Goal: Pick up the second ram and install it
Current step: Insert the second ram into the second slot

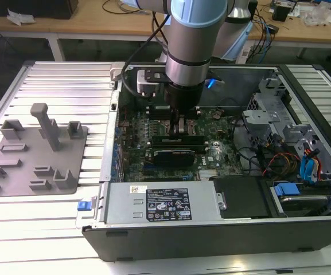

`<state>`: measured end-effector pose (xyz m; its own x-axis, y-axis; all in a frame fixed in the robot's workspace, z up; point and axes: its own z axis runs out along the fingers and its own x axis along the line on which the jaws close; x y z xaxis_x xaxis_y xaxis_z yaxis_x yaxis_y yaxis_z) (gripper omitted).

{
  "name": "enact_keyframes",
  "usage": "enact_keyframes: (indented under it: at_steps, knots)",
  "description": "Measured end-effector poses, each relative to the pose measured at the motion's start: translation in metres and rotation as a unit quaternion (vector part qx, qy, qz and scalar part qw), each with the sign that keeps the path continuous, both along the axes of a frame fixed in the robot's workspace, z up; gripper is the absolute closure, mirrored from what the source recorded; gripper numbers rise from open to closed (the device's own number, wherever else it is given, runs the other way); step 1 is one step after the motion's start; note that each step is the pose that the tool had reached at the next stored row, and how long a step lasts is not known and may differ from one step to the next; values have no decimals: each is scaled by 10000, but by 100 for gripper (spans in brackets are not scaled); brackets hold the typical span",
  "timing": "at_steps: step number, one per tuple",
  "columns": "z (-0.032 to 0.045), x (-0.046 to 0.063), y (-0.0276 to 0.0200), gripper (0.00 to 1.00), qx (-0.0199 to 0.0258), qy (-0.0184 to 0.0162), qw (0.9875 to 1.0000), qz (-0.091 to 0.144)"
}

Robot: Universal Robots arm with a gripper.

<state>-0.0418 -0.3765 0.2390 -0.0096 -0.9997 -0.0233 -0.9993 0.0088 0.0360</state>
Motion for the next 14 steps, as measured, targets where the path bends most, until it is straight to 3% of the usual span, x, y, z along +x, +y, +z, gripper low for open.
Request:
enact_keyframes:
  at_steps: [14]
  knots:
    - [-31,0,0,91,0,1,10000,0]
